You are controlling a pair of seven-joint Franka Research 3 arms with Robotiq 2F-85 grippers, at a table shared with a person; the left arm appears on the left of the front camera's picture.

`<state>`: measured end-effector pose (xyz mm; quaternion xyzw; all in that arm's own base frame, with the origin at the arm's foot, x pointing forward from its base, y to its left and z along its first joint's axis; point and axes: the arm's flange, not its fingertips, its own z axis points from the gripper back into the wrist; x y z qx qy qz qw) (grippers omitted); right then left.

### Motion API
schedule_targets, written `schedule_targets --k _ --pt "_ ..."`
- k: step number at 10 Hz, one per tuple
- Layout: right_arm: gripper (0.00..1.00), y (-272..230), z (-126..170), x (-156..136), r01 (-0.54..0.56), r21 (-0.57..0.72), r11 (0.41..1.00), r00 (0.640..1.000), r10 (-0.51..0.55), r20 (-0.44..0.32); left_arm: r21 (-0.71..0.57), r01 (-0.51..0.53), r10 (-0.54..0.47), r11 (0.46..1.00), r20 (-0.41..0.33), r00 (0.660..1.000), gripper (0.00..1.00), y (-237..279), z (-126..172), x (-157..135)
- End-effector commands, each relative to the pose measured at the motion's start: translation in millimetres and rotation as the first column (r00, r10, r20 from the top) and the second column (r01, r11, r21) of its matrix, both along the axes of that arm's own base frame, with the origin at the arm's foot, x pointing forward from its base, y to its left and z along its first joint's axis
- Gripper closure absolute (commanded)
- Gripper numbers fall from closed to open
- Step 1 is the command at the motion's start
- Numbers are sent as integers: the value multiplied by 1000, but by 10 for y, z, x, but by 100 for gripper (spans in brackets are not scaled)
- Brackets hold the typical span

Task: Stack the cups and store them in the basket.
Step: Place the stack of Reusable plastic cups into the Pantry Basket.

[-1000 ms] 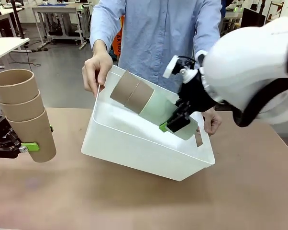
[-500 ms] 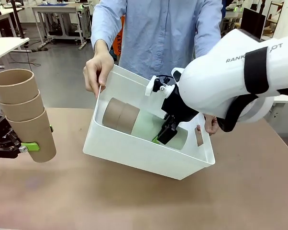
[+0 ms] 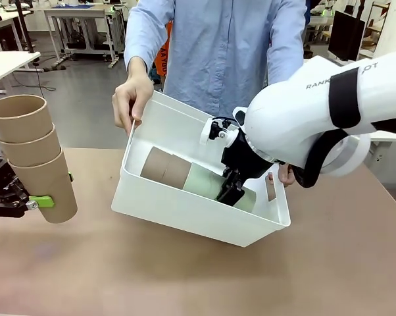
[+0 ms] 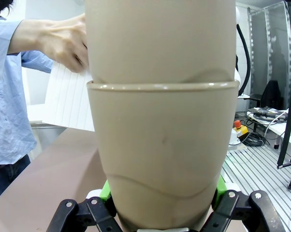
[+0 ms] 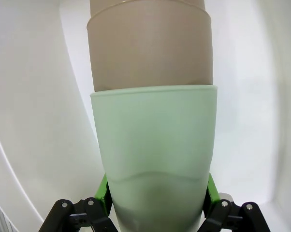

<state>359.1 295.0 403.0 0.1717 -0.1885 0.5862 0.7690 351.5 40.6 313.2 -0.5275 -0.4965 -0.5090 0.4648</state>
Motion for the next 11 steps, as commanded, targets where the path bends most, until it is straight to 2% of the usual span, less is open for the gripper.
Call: schedule_targets --k 1,4,8,9,11 --pt "13 -42 -127 70 -54 41 998 999 54 -6 -10 2 -2 1000 13 1000 16 -10 40 -6" --pt "13 -32 -228 121 -97 55 994 995 97 -10 -10 2 -2 1000 13 1000 16 -10 40 -6" --pt "13 -35 -239 94 -106 56 993 994 105 16 -10 2 -2 1000 13 1000 16 -10 40 -6" --pt "0 -46 -218 74 -90 56 994 995 88 36 -10 2 -2 1000 13 1000 16 -10 40 -6" --pt "0 -109 -36 -32 -71 90 993 997 70 14 -10 2 -2 1000 13 1000 16 -10 40 -6"
